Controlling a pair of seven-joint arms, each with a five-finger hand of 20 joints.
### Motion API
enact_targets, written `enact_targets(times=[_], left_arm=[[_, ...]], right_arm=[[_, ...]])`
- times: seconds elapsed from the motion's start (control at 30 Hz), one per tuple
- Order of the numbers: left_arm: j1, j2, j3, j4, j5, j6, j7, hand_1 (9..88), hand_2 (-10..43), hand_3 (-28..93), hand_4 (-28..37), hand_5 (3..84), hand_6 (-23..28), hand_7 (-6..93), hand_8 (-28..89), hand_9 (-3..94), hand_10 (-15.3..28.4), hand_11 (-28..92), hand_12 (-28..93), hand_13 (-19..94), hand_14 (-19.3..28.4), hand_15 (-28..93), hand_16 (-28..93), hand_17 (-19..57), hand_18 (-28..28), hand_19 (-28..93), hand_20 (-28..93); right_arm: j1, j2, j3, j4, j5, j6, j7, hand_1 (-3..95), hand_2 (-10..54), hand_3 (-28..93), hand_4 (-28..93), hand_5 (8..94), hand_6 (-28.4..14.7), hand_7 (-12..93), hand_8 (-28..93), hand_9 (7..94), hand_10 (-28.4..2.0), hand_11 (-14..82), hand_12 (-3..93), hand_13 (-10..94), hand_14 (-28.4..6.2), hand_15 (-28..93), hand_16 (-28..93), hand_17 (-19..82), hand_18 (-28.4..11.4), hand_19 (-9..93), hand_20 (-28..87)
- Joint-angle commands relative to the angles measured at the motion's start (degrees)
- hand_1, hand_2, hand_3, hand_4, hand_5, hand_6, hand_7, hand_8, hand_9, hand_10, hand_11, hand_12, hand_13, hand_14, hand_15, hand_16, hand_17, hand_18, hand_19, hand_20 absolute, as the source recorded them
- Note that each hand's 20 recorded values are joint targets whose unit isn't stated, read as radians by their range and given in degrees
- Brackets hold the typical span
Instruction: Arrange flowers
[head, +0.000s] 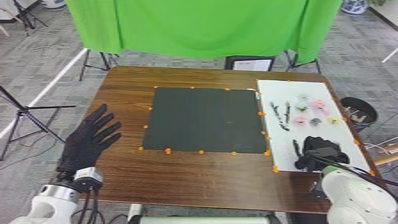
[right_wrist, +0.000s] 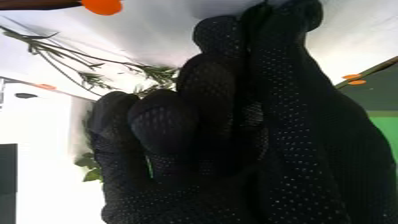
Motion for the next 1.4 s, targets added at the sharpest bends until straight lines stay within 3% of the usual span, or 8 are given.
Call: enact_targets(times=[0.03, 0.2, 0.3, 0.87, 1.17, 1.3, 1.33, 1.4], left_arm=[[0.86, -0.77, 0.23, 0.06, 0.00, 0.16, -0.18, 24.5, -8.0, 66, -28.3, 23.2, 2.4, 18.5, -11, 21.0, 10.2, 13, 20, 18, 15.3, 22, 2, -10.5, 22.9, 37, 9], [1.18, -0.85, -0.22, -0.19, -0.22, 0.36, -0.34, 24.6, -7.7, 66, -28.3, 23.3, 2.5, 18.5, -11, 21.1, 10.2, 13, 20, 18, 15.3, 23, 2, -10.5, 23.0, 38, 9], [1.11, -0.69, -0.34, -0.22, -0.34, 0.70, -0.17, 24.6, -7.6, 66, -28.3, 23.5, 2.5, 18.4, -11, 21.2, 10.2, 13, 20, 18, 15.3, 23, 2, -10.4, 23.0, 38, 9], [1.39, -0.40, -1.00, -0.54, -0.17, 0.78, 0.25, 24.3, -7.4, 66, -28.3, 23.6, 2.5, 18.3, -11, 21.2, 10.2, 13, 19, 18, 15.2, 23, 2, -10.4, 22.9, 38, 9], [1.94, 0.25, -1.90, -1.12, -0.06, 1.02, 0.52, 24.1, -7.6, 66, -28.3, 23.5, 2.4, 18.2, -11, 21.2, 10.2, 13, 20, 18, 15.2, 23, 2, -10.3, 22.9, 38, 9], [1.36, 0.23, -1.48, -0.83, -0.06, 0.57, 0.16, 24.3, -7.5, 66, -28.3, 23.6, 2.4, 18.2, -11, 21.2, 10.1, 13, 20, 18, 15.2, 23, 2, -10.3, 22.9, 38, 9], [1.37, 0.17, -1.43, -0.83, -0.07, 0.66, 0.14, 24.2, -7.5, 66, -28.3, 23.6, 2.4, 18.2, -11, 21.2, 10.1, 13, 20, 18, 15.2, 23, 2, -10.3, 22.9, 38, 9], [1.71, 0.15, -1.50, -0.97, -0.15, 0.90, 0.17, 24.3, -7.5, 66, -28.3, 23.5, 2.5, 18.1, -11, 21.2, 10.2, 13, 20, 18, 15.2, 23, 2, -10.3, 22.9, 37, 9]], right_arm=[[-6.06, -2.16, -3.08, 5.39, 5.32, 1.74, -7.04, 49.2, -9.5, 80, -28, 76.8, 3.5, 42, 9, 84.5, -6.6, 44.4, 56.5, 73, -7.8, 76, 35, 38, -20.0, 92, 46], [-5.91, -1.87, -4.00, 5.81, 5.76, 8.80, -7.14, 42.1, -9.4, 89, -21, 64.9, 1.7, 56, 20, 77.0, -7.0, 55.6, 63.7, 69, -8.8, 81, 39, 34, -20.4, 92, 51], [-5.94, -1.37, -3.62, 6.08, 5.29, 13.31, -8.70, 37.1, -5.2, 92, -16, 60.2, 1.1, 63, 22, 73.7, -7.4, 62.2, 64.3, 68, -9.2, 83, 40, 33, -20.5, 93, 53], [-2.52, 1.06, 3.46, -0.52, 11.95, 24.35, -4.99, 31.9, -3.2, 93, -5, 60.4, -1.4, 66, 25, 74.9, -7.5, 67.7, 65.7, 69, -9.5, 87, 38, 35, -21.4, 93, 59], [4.74, 2.70, 1.74, -1.49, 14.92, 23.22, -1.70, 31.8, -4.1, 93, -4, 61.1, -1.6, 65, 27, 76.1, -7.2, 67.3, 66.0, 71, -9.3, 87, 38, 36, -21.4, 93, 61], [7.27, 1.66, 1.04, -2.39, 10.31, 11.57, 6.23, 33.3, -5.2, 92, -10, 60.5, -0.7, 64, 25, 76.1, -7.5, 65.9, 65.6, 70, -9.5, 86, 39, 36, -21.2, 93, 60], [7.54, 1.42, 1.20, -2.53, 9.26, 7.97, 7.52, 31.8, -7.4, 90, -17, 60.3, -0.8, 61, 22, 75.2, -8.2, 66.6, 61.3, 70, -9.9, 85, 39, 36, -21.4, 93, 58], [7.36, 1.12, 1.12, -2.65, 7.89, 5.32, 9.46, 22.6, -9.1, 83, -26, 62.9, -2.6, 51, -8, 73.8, -9.4, 66.2, 57.4, 68, -10.7, 84, 39, 35, -21.8, 93, 56]])
